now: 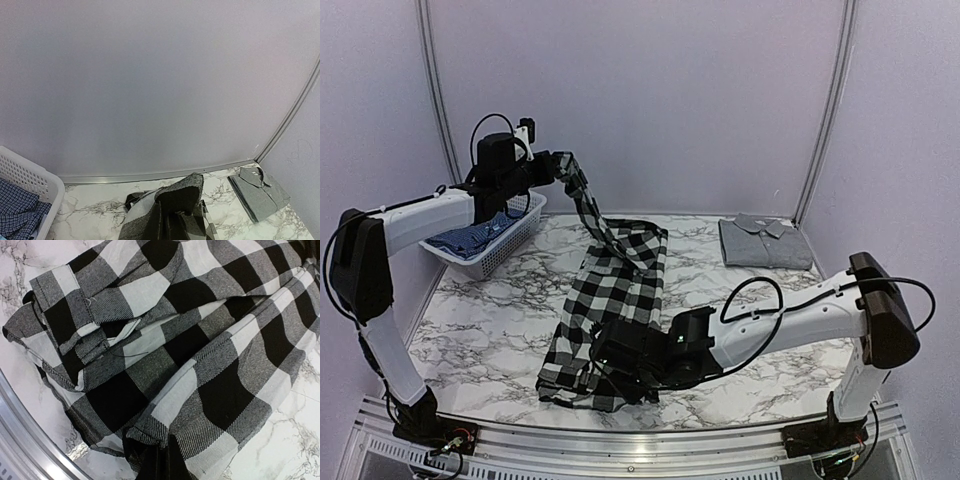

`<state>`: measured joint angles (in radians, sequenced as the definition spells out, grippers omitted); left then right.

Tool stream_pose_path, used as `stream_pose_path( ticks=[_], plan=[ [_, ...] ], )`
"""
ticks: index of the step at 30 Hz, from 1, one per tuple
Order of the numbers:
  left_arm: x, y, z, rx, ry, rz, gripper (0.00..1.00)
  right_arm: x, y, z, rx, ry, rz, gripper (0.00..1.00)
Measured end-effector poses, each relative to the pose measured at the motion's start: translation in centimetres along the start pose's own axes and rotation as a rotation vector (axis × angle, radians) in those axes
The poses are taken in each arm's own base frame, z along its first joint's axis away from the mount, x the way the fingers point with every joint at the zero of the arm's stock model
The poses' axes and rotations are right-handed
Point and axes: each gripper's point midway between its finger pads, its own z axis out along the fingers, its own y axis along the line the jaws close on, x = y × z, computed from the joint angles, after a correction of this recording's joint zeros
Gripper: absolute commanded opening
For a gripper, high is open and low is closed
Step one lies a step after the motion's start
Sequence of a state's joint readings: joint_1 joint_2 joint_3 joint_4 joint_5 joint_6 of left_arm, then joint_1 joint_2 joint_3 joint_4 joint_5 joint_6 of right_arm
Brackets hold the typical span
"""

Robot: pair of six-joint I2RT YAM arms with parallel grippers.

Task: Fold and stack the long sleeve shirts
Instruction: Smooth out the corner of the shirt at the rectangle-folded shirt.

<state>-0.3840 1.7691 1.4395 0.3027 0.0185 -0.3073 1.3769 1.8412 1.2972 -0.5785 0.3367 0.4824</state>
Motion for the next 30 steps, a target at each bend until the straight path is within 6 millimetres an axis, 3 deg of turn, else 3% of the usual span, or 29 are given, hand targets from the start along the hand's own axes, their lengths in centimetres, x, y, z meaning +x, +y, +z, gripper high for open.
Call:
stream_pose_path(
  ticks=[7, 18, 30],
  plan=[
    [0.1, -0.1, 0.0, 0.007, 0.003, 0.0, 0.0, 0.8, 1.6, 0.9, -0.089, 0.01, 0.012, 0.0],
    [-0.5, -0.5, -0.1, 0.021, -0.006, 0.0, 0.0, -0.9, 0.6, 1.1, -0.114, -0.012, 0.066, 0.0],
    [-4.4, -1.9, -1.8, 0.048, -0.084, -0.002, 0.0, -1.0, 3.6, 1.4, -0.239, -0.012, 0.036, 0.0]
  ],
)
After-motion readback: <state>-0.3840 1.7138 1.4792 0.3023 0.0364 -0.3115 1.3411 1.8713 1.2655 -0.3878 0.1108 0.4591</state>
